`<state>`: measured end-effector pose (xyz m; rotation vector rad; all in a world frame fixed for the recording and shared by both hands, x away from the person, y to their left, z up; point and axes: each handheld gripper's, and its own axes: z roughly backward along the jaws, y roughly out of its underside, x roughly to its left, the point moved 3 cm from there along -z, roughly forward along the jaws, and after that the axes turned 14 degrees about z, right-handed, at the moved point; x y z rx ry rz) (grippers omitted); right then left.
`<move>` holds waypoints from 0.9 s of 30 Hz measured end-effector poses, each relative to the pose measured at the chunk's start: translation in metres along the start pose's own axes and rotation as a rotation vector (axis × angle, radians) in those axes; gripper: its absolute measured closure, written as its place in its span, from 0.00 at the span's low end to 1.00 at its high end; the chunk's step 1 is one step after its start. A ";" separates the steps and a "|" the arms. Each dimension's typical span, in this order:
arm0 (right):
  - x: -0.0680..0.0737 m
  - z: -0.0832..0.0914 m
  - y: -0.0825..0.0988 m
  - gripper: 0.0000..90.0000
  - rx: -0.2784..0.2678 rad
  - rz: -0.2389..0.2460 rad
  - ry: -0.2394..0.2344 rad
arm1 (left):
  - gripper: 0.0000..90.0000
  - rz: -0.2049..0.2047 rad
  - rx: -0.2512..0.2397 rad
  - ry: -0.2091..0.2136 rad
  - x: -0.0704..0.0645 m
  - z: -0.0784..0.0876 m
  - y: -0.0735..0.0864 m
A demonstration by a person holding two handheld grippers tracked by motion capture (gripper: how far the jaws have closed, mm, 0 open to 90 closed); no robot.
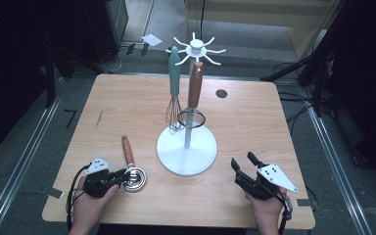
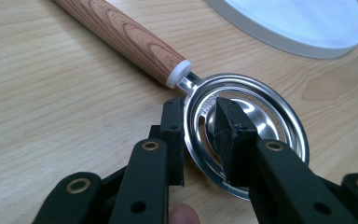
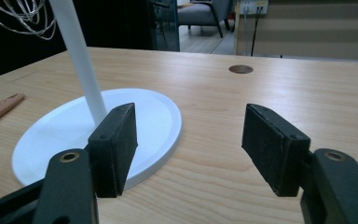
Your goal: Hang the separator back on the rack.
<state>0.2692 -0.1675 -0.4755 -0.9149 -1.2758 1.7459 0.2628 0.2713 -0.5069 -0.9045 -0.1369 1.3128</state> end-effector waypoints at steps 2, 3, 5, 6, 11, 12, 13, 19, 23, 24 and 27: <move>0.004 0.001 0.000 0.40 0.004 -0.013 -0.010 | 0.83 0.002 0.003 -0.001 -0.004 -0.001 0.002; 0.007 0.002 0.000 0.40 0.008 -0.014 -0.021 | 0.83 0.000 0.005 0.000 -0.007 -0.001 0.004; 0.015 0.004 0.001 0.40 0.019 0.003 -0.048 | 0.83 -0.006 0.009 0.000 -0.013 0.000 0.007; 0.019 0.005 0.001 0.40 0.025 0.007 -0.060 | 0.83 -0.011 0.014 0.005 -0.016 0.000 0.009; 0.039 0.006 -0.002 0.39 0.022 0.014 -0.126 | 0.76 -0.052 0.039 0.048 -0.030 -0.004 0.015; 0.042 0.005 -0.003 0.38 0.022 0.015 -0.137 | 0.74 -0.057 0.043 0.061 -0.032 -0.005 0.016; 0.044 0.005 -0.004 0.38 0.023 0.014 -0.142 | 0.72 -0.064 0.053 0.080 -0.035 -0.006 0.016; 0.054 -0.001 -0.003 0.39 0.033 0.021 -0.172 | 0.89 -0.032 -0.009 0.114 -0.026 0.002 0.007; 0.052 -0.004 0.001 0.40 0.054 0.024 -0.171 | 1.00 -0.009 -0.007 0.063 -0.018 -0.005 0.000; 0.051 -0.004 0.002 0.41 0.060 0.021 -0.166 | 1.00 -0.007 0.000 0.059 -0.018 -0.007 0.000; 0.047 -0.002 0.005 0.41 0.067 0.027 -0.150 | 1.00 -0.040 0.012 0.049 -0.020 -0.012 0.000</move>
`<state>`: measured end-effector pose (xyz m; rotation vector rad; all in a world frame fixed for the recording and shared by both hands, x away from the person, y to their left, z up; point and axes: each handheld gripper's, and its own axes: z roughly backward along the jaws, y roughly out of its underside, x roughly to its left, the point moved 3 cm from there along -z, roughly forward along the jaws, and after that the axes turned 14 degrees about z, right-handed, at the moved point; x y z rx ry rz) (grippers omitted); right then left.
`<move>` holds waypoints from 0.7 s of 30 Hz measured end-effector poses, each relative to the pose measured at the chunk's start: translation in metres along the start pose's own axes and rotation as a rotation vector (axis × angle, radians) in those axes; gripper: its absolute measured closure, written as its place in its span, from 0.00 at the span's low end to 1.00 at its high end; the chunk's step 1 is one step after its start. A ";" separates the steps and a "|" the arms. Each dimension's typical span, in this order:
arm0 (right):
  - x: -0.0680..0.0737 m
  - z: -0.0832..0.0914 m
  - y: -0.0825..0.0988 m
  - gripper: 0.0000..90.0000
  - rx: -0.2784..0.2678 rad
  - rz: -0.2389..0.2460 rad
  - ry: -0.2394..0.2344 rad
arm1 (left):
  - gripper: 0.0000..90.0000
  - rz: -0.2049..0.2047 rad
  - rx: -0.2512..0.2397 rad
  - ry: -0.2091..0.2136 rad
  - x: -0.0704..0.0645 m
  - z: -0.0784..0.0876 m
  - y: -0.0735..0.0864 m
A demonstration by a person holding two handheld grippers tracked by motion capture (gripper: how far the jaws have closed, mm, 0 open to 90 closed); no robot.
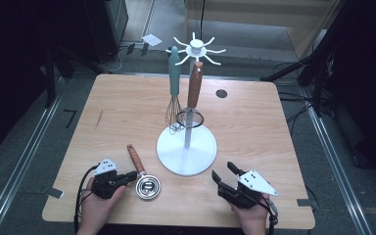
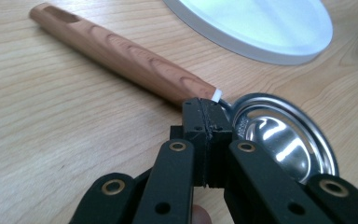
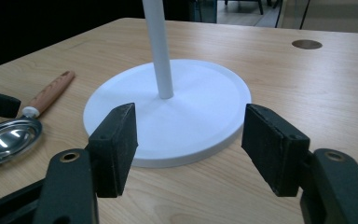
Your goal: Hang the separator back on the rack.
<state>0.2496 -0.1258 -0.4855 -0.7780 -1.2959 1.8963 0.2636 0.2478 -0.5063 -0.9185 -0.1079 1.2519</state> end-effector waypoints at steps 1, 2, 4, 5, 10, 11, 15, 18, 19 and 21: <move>-0.001 0.001 0.001 0.42 0.002 0.001 0.001 | 1.00 -0.020 0.003 -0.003 -0.002 -0.001 0.000; -0.002 0.002 0.002 0.42 0.005 -0.003 0.009 | 1.00 -0.028 0.010 0.002 -0.004 -0.001 0.001; -0.004 0.003 0.004 0.43 0.013 -0.010 0.017 | 1.00 -0.040 0.022 0.008 -0.006 -0.002 0.002; -0.005 0.003 0.004 0.43 0.016 -0.012 0.022 | 1.00 -0.044 0.026 0.011 -0.006 -0.003 0.002; -0.005 0.000 0.005 0.43 0.024 -0.007 0.024 | 1.00 -0.066 0.051 0.021 -0.010 -0.005 0.006; -0.004 0.000 0.005 0.43 0.027 -0.014 0.020 | 1.00 -0.075 0.054 0.020 -0.012 -0.005 0.007; -0.004 -0.002 0.006 0.43 0.029 -0.008 0.022 | 1.00 -0.089 0.064 0.028 -0.018 -0.007 0.010; -0.005 -0.002 0.007 0.43 0.032 -0.011 0.023 | 1.00 -0.099 0.071 0.035 -0.022 -0.008 0.012; -0.005 -0.003 0.007 0.43 0.033 -0.011 0.022 | 1.00 -0.104 0.073 0.040 -0.025 -0.009 0.013; -0.004 -0.003 0.007 0.43 0.031 -0.008 0.014 | 1.00 -0.115 0.078 0.044 -0.028 -0.011 0.014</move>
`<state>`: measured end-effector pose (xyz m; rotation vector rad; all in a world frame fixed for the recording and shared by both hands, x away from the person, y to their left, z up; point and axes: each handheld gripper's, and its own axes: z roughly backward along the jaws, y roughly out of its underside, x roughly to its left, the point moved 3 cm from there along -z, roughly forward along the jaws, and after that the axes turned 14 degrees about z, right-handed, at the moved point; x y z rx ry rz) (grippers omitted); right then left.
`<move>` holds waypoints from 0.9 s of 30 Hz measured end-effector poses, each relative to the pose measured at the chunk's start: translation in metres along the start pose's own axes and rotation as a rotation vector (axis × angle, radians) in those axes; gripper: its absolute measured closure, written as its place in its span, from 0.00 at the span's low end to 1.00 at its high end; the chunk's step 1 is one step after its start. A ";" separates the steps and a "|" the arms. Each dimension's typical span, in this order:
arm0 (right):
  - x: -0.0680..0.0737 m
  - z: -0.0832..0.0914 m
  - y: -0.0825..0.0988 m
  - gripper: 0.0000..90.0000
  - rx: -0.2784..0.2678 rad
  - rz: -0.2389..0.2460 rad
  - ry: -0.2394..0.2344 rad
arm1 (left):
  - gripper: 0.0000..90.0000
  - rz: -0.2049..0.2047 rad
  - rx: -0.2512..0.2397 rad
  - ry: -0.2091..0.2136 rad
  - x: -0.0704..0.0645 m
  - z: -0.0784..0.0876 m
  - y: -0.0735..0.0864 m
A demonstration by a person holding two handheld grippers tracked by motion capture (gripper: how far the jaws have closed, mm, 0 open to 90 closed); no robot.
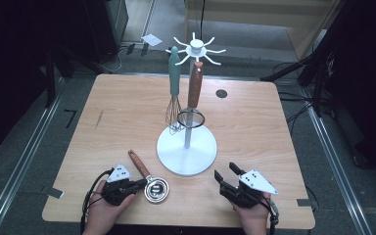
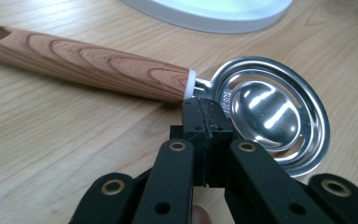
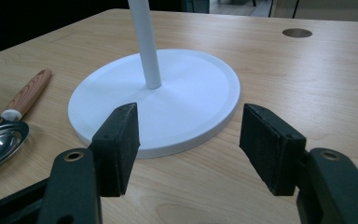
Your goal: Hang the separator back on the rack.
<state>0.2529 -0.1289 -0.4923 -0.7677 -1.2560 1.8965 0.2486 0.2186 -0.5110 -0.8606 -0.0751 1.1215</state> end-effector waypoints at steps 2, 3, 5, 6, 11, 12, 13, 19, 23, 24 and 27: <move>0.001 -0.001 0.000 0.44 0.004 0.004 -0.001 | 1.00 -0.017 0.001 0.008 -0.003 -0.002 0.001; 0.002 -0.001 0.000 0.45 0.003 0.009 0.002 | 1.00 -0.019 0.004 0.015 -0.005 -0.002 0.001; 0.002 -0.001 0.000 0.45 0.007 0.010 0.002 | 1.00 -0.027 0.009 0.023 -0.009 -0.003 0.002; 0.003 -0.001 0.000 0.45 0.008 0.009 0.000 | 1.00 -0.035 0.012 0.021 -0.010 -0.004 0.002; 0.008 -0.003 0.000 0.48 0.010 0.012 -0.018 | 1.00 -0.050 0.013 0.035 -0.018 -0.007 0.004; 0.010 -0.004 0.000 0.48 0.010 0.018 -0.019 | 1.00 -0.055 0.015 0.034 -0.020 -0.008 0.005; 0.013 -0.005 -0.001 0.48 0.012 0.022 -0.025 | 1.00 -0.057 0.014 0.037 -0.022 -0.009 0.005; 0.038 -0.013 -0.003 0.56 0.014 0.029 -0.136 | 1.00 -0.055 0.016 0.051 -0.029 -0.012 0.006; 0.060 -0.021 -0.004 0.61 0.021 0.039 -0.217 | 1.00 -0.051 0.021 0.055 -0.033 -0.014 0.007; 0.065 -0.023 -0.005 0.62 0.025 0.041 -0.239 | 1.00 -0.054 0.020 0.057 -0.034 -0.015 0.007; 0.081 -0.031 -0.004 0.66 0.043 0.057 -0.292 | 1.00 -0.057 0.023 0.058 -0.039 -0.016 0.008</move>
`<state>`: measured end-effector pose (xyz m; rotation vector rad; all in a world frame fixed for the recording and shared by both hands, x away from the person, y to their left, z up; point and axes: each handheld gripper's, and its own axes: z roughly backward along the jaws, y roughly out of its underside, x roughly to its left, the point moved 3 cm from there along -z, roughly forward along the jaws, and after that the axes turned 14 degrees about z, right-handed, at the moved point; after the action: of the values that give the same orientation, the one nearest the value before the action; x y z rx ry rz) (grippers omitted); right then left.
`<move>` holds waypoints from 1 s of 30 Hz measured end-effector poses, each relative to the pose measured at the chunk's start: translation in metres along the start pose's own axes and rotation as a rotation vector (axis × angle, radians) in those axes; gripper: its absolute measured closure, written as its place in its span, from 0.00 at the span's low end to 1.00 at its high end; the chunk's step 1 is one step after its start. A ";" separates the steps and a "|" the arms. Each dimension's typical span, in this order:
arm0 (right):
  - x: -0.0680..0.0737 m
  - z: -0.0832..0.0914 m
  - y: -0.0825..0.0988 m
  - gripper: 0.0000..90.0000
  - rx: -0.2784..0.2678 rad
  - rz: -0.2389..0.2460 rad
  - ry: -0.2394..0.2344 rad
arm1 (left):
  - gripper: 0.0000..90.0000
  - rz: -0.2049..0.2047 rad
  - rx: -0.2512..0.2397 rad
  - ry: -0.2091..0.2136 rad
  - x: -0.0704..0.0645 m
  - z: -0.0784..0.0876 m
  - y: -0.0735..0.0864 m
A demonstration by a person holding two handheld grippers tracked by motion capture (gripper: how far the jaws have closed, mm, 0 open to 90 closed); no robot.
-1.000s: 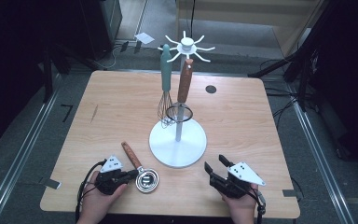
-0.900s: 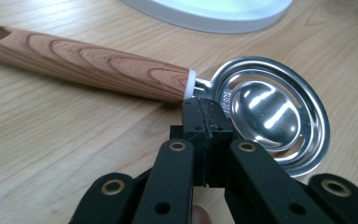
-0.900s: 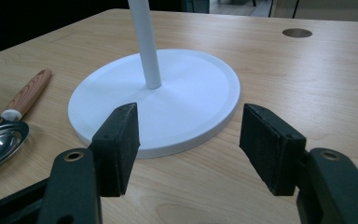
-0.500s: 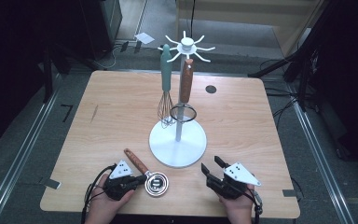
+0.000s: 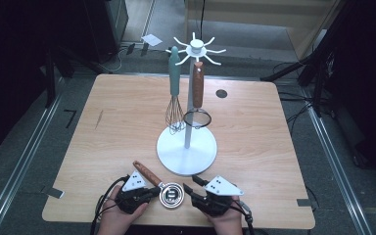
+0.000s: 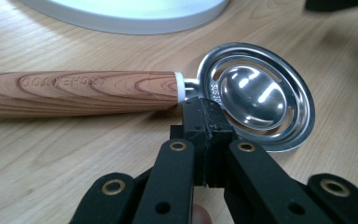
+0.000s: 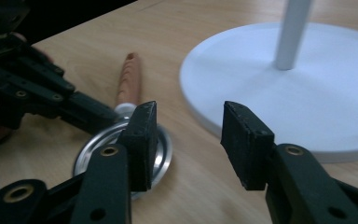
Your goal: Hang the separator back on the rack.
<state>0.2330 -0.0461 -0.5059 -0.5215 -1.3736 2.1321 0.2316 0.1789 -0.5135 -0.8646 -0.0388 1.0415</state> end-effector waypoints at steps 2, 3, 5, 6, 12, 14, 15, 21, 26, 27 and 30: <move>0.008 -0.006 0.000 0.72 0.012 0.010 -0.038 | 1.00 -0.006 0.002 0.005 -0.004 -0.002 0.001; 0.010 -0.008 0.000 0.74 0.016 0.015 -0.055 | 1.00 -0.012 0.003 0.009 -0.006 -0.003 0.001; 0.016 -0.011 0.001 0.79 0.039 0.033 -0.082 | 1.00 -0.015 0.005 0.013 -0.009 -0.004 0.001; 0.018 -0.013 0.001 0.84 0.046 0.043 -0.100 | 1.00 -0.013 0.006 0.019 -0.010 -0.005 0.001; 0.022 -0.015 0.005 0.92 0.123 0.074 -0.141 | 1.00 0.020 0.009 0.042 -0.016 -0.010 0.002; 0.020 -0.015 0.006 0.92 0.151 0.076 -0.145 | 1.00 0.012 0.010 0.045 -0.019 -0.012 0.001; 0.019 -0.014 0.007 0.92 0.164 0.073 -0.147 | 1.00 0.005 0.013 0.050 -0.020 -0.012 0.001; 0.014 -0.011 0.012 0.89 0.234 0.110 -0.143 | 0.98 0.000 -0.036 0.039 -0.006 0.005 -0.009; 0.008 -0.006 0.015 0.90 0.233 0.112 -0.107 | 0.99 0.093 -0.113 -0.017 0.035 0.026 -0.020; 0.006 -0.005 0.015 0.90 0.231 0.120 -0.093 | 0.99 0.112 -0.122 -0.027 0.042 0.028 -0.021; 0.001 -0.001 0.018 0.89 0.237 0.120 -0.068 | 0.98 0.152 -0.143 -0.051 0.058 0.033 -0.025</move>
<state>0.2283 -0.0509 -0.5225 -0.4502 -1.1277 2.3899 0.2676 0.2382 -0.4960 -0.9825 -0.0922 1.2143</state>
